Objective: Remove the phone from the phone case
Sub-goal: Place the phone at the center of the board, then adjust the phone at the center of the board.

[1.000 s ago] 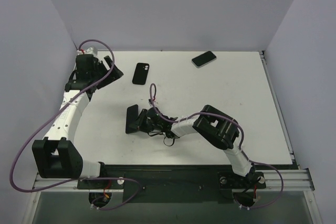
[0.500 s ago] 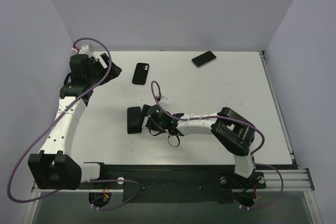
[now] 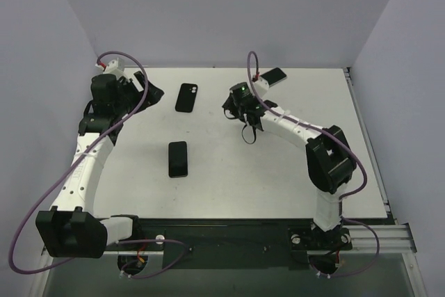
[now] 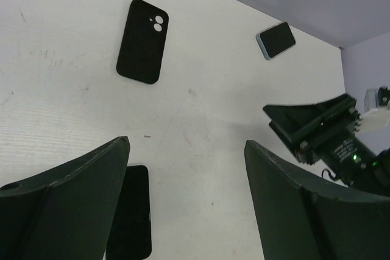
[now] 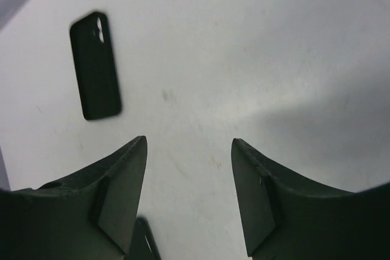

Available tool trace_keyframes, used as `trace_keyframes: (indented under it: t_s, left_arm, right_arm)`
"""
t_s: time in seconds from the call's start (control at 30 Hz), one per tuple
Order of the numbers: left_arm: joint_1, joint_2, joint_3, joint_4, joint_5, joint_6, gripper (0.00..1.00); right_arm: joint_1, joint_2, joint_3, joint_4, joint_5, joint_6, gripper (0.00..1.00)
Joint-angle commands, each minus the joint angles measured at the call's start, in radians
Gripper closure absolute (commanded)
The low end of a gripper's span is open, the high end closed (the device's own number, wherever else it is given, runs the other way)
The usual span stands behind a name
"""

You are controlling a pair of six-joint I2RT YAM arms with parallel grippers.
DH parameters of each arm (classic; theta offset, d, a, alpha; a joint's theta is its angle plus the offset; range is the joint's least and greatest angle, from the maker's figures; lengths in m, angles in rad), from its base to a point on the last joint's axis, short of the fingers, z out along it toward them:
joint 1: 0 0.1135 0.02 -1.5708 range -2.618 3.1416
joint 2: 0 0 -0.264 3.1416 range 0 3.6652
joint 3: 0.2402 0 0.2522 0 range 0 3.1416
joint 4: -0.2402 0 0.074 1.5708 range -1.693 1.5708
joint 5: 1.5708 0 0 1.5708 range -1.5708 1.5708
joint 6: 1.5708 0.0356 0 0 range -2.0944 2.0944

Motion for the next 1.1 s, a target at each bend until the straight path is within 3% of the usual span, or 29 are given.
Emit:
trace_keyframes:
  t_s: [0.0, 0.2, 0.33, 0.5, 0.77, 1.07]
  left_arm:
    - [-0.010, -0.007, -0.003, 0.068, 0.038, -0.013, 0.14]
    - [-0.036, 0.025, -0.012, 0.074, 0.041, -0.013, 0.14]
    - [-0.051, 0.037, -0.017, 0.077, 0.041, -0.007, 0.14]
    - [-0.058, 0.047, -0.022, 0.083, 0.039, -0.007, 0.14]
    - [-0.055, 0.056, -0.029, 0.106, 0.053, -0.019, 0.14]
    - [-0.045, 0.068, -0.032, 0.112, 0.062, -0.022, 0.14]
  right_arm:
    - [-0.098, 0.144, 0.214, 0.062, 0.002, -0.010, 0.50]
    - [-0.204, 0.471, 0.599, 0.122, 0.005, 0.061, 0.55]
    - [-0.235, 0.696, 0.819, 0.207, 0.012, 0.090, 0.64]
    - [-0.258, 0.901, 1.116, 0.271, 0.032, 0.139, 0.66]
    - [-0.253, 1.037, 1.227, 0.311, 0.174, 0.185, 0.71]
    - [-0.278, 1.018, 1.149, 0.175, 0.260, 0.289, 0.78]
